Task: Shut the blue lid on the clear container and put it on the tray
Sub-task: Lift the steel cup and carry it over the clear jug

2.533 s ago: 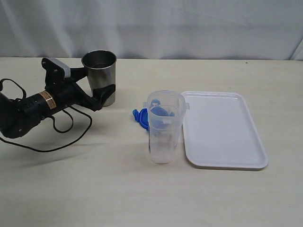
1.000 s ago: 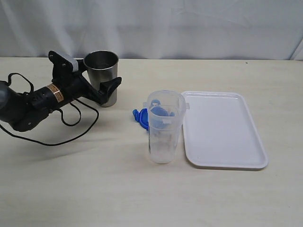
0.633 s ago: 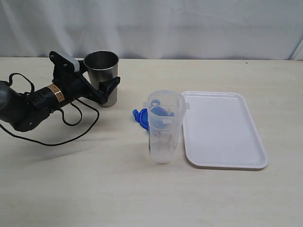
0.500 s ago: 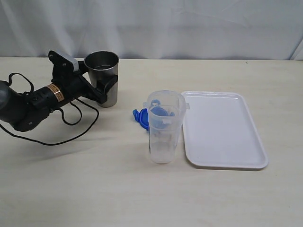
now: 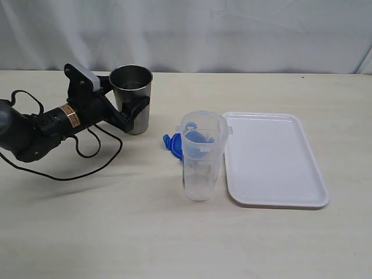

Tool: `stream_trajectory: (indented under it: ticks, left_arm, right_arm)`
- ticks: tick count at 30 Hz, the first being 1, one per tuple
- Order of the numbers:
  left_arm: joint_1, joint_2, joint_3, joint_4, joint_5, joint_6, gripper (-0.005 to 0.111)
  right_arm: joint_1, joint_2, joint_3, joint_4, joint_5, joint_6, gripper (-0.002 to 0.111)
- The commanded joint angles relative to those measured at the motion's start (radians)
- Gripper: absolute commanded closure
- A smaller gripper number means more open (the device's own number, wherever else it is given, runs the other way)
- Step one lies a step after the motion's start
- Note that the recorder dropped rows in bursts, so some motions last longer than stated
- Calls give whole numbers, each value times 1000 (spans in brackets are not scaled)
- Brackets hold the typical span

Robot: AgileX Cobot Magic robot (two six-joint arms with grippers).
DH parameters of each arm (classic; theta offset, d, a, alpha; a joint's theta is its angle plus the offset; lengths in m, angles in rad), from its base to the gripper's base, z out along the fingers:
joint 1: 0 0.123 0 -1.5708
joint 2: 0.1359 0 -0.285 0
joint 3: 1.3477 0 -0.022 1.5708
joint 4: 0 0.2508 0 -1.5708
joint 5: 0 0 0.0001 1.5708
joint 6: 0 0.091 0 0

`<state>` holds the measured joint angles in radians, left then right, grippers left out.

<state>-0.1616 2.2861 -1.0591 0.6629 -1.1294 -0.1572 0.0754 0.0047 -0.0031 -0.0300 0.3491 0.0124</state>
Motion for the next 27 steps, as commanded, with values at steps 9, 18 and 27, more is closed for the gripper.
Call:
stream_trajectory:
  ticks: [9,18,27]
  left_arm:
    - [-4,-126,-1,6,-73,-97,107]
    - [-26,-243,-1,59,-15,-226,107]
    - [-122,-304,-3,-12,63,-175,107]
  right_arm:
    - [-5,-5,3,0,-3,1,104]
    - [-5,-5,3,0,-3,1,104]
    - [-5,-5,3,0,-3,1,104]
